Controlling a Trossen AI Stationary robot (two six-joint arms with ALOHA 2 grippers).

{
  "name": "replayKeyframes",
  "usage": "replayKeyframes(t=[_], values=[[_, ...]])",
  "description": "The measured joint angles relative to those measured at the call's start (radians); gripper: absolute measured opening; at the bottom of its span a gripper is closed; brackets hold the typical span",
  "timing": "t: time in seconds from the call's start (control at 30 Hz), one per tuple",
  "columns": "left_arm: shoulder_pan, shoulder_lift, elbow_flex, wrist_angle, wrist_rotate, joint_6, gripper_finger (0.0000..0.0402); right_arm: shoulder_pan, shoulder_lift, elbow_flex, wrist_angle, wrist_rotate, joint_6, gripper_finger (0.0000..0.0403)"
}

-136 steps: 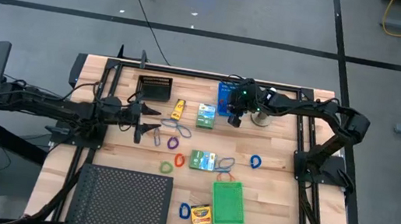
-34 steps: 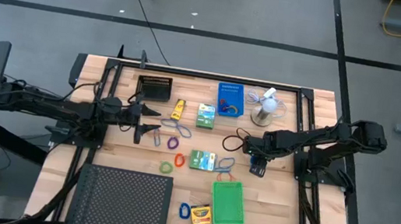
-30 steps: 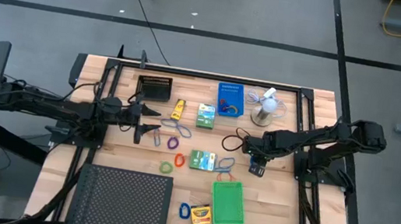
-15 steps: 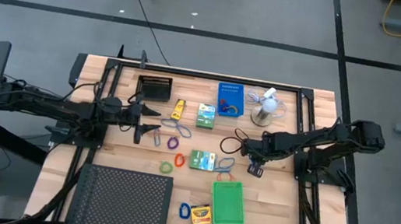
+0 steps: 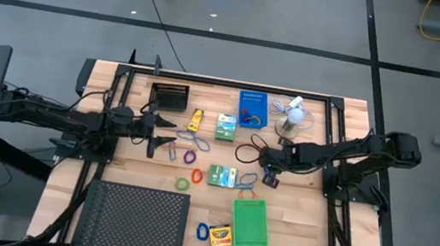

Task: Pick & Place Office Desk Supplies
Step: Put the right blue spring keychain into the blue bin

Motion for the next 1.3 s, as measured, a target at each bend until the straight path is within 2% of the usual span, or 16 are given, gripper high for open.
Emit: replayKeyframes(t=[0.2, 0.47, 0.8, 1.03, 1.3], values=[[0.000, 0.000, 0.000, -0.006, 0.000, 0.000, 0.0231, -0.002, -0.001, 0.061, 0.083, 0.051, -0.085, 0.0004], [0.000, 0.000, 0.000, -0.005, 0.000, 0.000, 0.0231, -0.042, -0.002, 0.066, 0.385, 0.056, -0.232, 0.0003], [0.000, 0.000, 0.000, -0.005, 0.000, -0.001, 0.0231, -0.169, -0.003, 0.035, 0.801, -0.074, -0.381, 0.0002], [0.000, 0.000, 0.000, -0.004, 0.000, -0.001, 0.0231, -0.307, -0.003, 0.031, 0.822, -0.065, -0.417, 0.0002], [0.000, 0.000, 0.000, -0.003, 0.000, -0.003, 0.0231, -0.457, -0.003, 0.031, 0.707, -0.061, -0.417, 0.0002]])
